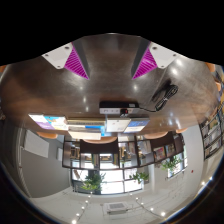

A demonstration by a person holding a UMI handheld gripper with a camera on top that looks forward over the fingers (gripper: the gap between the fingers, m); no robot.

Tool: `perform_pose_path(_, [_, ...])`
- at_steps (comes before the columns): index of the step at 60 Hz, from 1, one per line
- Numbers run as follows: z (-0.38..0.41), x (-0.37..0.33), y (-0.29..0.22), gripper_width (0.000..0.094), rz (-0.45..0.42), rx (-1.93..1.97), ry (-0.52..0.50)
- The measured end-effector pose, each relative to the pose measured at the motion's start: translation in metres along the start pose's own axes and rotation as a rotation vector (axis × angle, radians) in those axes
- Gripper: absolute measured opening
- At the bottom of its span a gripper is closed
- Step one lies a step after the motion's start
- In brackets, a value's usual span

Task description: Unplug charger

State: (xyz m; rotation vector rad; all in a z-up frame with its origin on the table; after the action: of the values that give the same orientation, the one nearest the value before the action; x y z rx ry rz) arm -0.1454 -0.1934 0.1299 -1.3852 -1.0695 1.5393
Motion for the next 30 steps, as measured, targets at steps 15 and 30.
perform_pose_path(15, [0.054,0.148,-0.010,0.0804,0.006,0.014,-0.012])
perform_pose_path(30, [0.066,0.271,-0.029,0.0602,-0.029,0.020,0.018])
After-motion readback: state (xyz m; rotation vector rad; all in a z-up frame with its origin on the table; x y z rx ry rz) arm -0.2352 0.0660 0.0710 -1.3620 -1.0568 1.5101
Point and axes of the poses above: the point between the fingertips, and its own axes, seen from behind it with the camera up: z to the left, y down, x forward, the way the camera looks, the point moved 7 cm from there along -x, backward, against the way the camera looks, and after that the axes turned 15 degrees about -z, right-handed, at the moved point
